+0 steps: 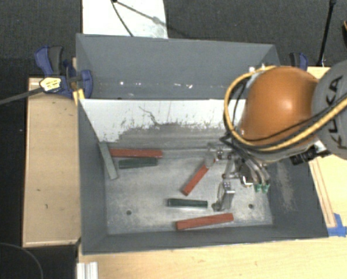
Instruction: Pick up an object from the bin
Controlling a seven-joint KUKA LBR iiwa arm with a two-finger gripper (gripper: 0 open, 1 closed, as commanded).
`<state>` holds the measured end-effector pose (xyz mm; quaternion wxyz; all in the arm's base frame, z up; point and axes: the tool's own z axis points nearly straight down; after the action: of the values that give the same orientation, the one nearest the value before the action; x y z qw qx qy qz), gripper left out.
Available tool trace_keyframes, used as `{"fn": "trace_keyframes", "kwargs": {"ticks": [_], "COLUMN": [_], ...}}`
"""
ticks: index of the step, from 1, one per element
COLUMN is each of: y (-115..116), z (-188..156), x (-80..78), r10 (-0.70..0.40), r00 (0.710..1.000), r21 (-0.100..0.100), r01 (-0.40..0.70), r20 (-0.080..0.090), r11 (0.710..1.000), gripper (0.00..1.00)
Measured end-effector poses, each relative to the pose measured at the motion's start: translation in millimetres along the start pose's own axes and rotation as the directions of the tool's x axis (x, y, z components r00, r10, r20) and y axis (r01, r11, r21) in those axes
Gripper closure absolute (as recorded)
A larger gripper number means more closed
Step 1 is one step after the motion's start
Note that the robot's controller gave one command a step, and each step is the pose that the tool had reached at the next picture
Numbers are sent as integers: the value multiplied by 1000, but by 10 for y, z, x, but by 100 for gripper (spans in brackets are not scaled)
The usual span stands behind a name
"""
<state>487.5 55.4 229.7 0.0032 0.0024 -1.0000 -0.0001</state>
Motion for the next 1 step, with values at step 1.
{"fn": "trace_keyframes", "kwargs": {"ticks": [1], "y": [-149], "z": [1376], "x": [-351], "r10": [-278], "r00": [961], "r21": [1], "r01": [278], "r20": [2], "r11": [961], "gripper": [0]}}
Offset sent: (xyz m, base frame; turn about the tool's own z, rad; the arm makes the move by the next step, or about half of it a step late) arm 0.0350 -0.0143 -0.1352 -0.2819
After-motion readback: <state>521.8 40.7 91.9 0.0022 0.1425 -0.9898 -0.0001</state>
